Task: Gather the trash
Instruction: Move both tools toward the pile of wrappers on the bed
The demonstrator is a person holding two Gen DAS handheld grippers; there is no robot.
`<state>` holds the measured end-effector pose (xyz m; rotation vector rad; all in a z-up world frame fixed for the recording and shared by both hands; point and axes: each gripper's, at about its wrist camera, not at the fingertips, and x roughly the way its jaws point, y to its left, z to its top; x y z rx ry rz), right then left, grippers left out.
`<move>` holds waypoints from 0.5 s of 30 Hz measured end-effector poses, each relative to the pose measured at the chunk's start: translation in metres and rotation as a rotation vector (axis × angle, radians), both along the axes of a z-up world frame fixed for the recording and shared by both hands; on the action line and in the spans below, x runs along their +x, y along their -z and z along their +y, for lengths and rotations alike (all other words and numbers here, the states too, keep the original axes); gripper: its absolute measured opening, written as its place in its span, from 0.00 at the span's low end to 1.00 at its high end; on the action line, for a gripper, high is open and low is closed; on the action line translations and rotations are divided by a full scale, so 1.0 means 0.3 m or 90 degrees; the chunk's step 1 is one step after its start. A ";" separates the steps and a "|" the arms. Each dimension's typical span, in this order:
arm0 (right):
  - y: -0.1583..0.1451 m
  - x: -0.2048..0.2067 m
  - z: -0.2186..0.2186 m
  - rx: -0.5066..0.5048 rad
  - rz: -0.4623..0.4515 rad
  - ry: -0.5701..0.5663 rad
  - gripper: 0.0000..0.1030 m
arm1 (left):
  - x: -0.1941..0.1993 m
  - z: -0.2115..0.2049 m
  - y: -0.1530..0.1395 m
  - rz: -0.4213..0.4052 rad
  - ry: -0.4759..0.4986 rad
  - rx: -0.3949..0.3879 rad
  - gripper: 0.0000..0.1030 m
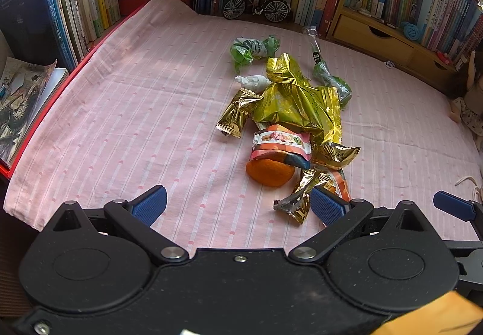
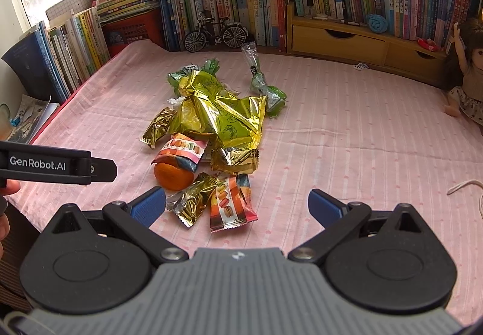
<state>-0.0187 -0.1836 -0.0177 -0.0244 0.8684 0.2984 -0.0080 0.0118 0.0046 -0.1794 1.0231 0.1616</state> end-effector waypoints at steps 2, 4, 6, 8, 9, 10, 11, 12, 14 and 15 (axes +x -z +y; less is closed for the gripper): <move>0.002 0.000 0.004 0.000 0.000 0.001 1.00 | 0.000 0.000 0.000 0.000 0.000 0.000 0.98; 0.005 0.001 0.006 0.001 0.000 0.002 1.00 | 0.000 -0.001 0.000 0.000 0.000 0.000 0.98; 0.005 0.001 0.005 0.002 0.000 0.002 1.00 | 0.000 0.002 0.001 0.000 -0.001 0.000 0.98; 0.005 0.001 0.005 0.002 0.001 0.002 1.00 | 0.000 0.002 0.001 0.000 0.000 0.000 0.98; 0.006 0.001 0.004 0.002 0.001 0.002 1.00 | -0.001 0.002 0.001 0.000 0.000 -0.001 0.98; 0.006 0.001 0.003 0.001 0.000 0.001 1.00 | 0.000 0.002 0.001 0.000 0.000 -0.001 0.98; 0.006 0.001 0.002 0.001 0.000 0.001 1.00 | 0.000 0.002 0.001 0.000 -0.001 -0.001 0.98; 0.006 0.001 0.002 0.001 0.000 0.001 1.00 | -0.001 0.002 0.001 0.000 -0.001 -0.001 0.98; 0.007 0.001 0.003 0.001 0.000 0.001 1.00 | 0.000 0.002 0.002 0.000 -0.001 0.000 0.98; 0.007 0.001 0.005 0.001 0.000 0.001 1.00 | -0.001 0.002 0.001 0.001 -0.001 0.000 0.98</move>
